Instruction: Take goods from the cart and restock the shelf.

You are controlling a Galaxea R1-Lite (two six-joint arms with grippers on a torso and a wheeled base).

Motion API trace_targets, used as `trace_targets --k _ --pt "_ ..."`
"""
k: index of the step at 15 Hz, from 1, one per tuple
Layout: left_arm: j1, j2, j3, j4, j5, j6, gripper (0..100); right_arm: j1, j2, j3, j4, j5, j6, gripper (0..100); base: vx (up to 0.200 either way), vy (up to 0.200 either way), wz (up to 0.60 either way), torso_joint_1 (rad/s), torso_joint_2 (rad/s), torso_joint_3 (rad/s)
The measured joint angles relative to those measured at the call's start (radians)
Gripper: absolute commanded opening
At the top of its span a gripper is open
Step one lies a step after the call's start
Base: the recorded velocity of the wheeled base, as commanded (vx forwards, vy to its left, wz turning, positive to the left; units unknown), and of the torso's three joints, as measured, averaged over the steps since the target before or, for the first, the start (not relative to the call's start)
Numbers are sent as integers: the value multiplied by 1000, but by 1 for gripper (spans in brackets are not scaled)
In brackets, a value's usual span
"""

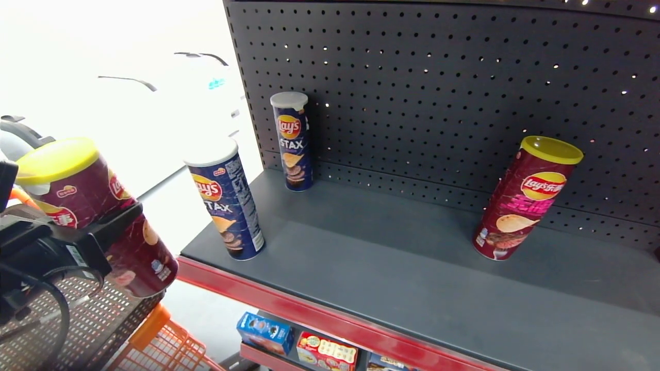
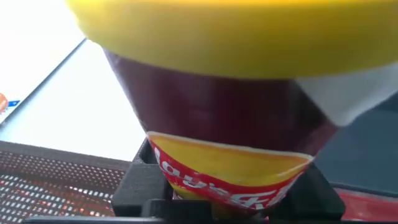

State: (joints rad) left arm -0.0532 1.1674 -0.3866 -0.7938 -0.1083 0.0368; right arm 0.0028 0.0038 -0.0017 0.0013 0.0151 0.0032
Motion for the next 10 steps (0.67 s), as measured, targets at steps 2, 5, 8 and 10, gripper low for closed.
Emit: trace_targets --k 2,5,8,10 --pt "-65 -26 -4 8 0 -1 0 0 0 0 0 0 0 100 0 0 0 0 0 0" --pt "-156 -51 3 11 10 -2 0 0 0 0 0 0 0 100 0 0 0 0 0 0" --pt "-212 -91 21 20 15 -2 0 0 0 0 0 0 0 100 0 0 0 0 0 0" --pt "-288 -103 22 22 14 -8 0 0 0 0 0 0 0 100 0 0 0 0 0 0"
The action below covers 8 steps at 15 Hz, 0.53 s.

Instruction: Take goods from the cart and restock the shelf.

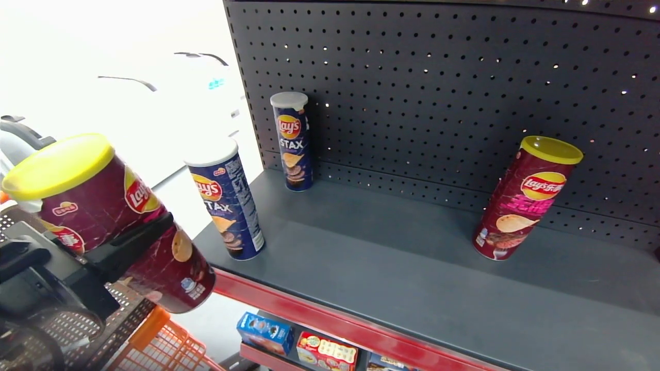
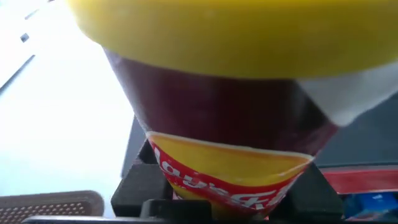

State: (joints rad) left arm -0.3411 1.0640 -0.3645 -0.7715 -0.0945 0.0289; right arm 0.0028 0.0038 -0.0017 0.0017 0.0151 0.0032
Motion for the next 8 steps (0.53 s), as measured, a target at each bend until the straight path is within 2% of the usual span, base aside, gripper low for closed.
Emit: trace_targets --k 2,3,7,8 --pt "-71 0 0 0 -5 -5 0 0 0 0 0 0 0 100 0 0 0 0 0 0" --pt "-88 6 -4 -1 -18 -5 0 0 0 0 0 0 0 100 0 0 0 0 0 0" --pt "-124 38 -29 -2 -86 -2 0 0 0 0 0 0 0 100 0 0 0 0 0 0" --pt "-131 50 -30 -3 -126 0 0 0 0 0 0 0 0 100 0 0 0 0 0 0"
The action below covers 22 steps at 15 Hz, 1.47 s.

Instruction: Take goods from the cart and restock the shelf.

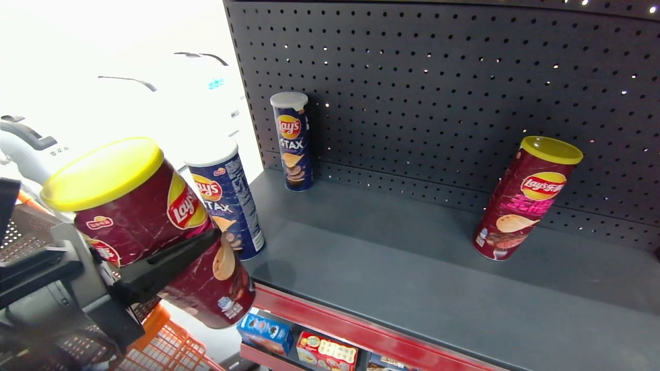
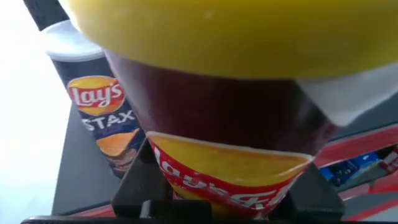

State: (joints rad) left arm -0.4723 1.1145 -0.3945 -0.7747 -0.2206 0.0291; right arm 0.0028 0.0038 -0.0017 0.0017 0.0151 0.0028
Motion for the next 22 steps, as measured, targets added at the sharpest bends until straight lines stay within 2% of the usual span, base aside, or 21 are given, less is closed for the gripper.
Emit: trace_targets --k 2,4,6,9,14,16,22 --pt "-9 36 -16 -3 -46 4 0 0 0 0 0 0 0 100 0 0 0 0 0 0" --pt "-17 85 -68 -6 -79 6 0 0 0 0 0 0 0 100 0 0 0 0 0 0" --pt "-26 129 -127 -1 -138 6 0 0 0 0 0 0 0 100 0 0 0 0 0 0" --pt "-66 169 -147 4 -193 6 0 0 0 0 0 0 0 100 0 0 0 0 0 0" --pt "-91 246 -175 2 -194 8 0 0 0 0 0 0 0 100 0 0 0 0 0 0" --pt "-97 276 -194 2 -193 40 0 0 0 0 0 0 0 100 0 0 0 0 0 0" --pt "-105 416 -364 3 -203 54 0 0 0 0 0 0 -1 100 0 0 0 0 0 0"
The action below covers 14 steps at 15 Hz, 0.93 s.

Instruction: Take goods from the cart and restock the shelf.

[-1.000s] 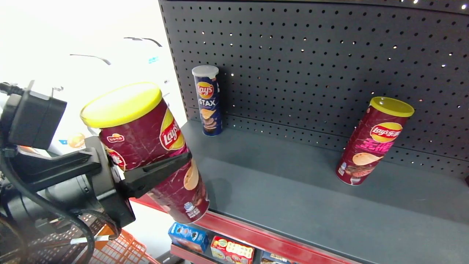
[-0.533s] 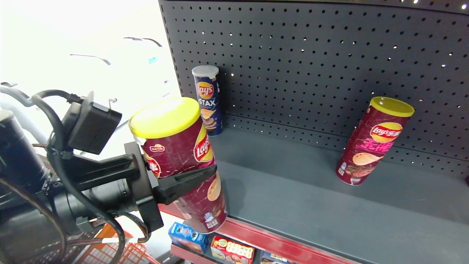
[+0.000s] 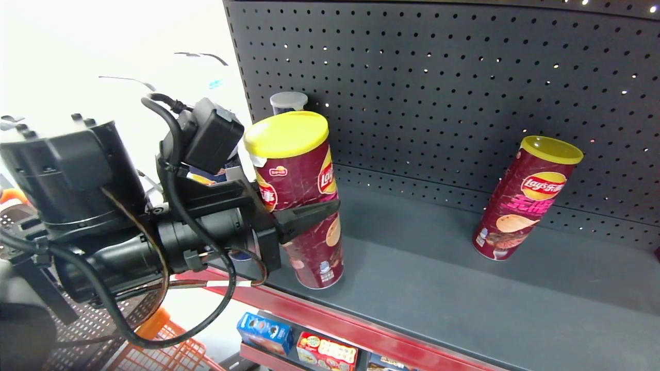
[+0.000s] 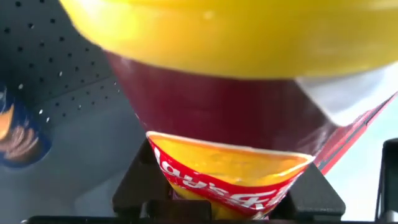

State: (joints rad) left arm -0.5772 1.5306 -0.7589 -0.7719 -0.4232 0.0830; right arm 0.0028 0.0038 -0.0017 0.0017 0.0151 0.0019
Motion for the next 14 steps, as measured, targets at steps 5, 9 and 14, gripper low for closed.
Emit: trace_targets --k 5,9,14 --pt "2 54 -40 1 -25 -1 0 0 0 0 0 0 0 100 0 0 0 0 0 0" --pt "19 77 -60 0 -51 -1 0 0 0 0 0 0 0 100 0 0 0 0 0 0" --pt "21 117 -120 -1 -53 -1 0 0 0 0 0 0 -1 100 0 0 0 0 0 0"
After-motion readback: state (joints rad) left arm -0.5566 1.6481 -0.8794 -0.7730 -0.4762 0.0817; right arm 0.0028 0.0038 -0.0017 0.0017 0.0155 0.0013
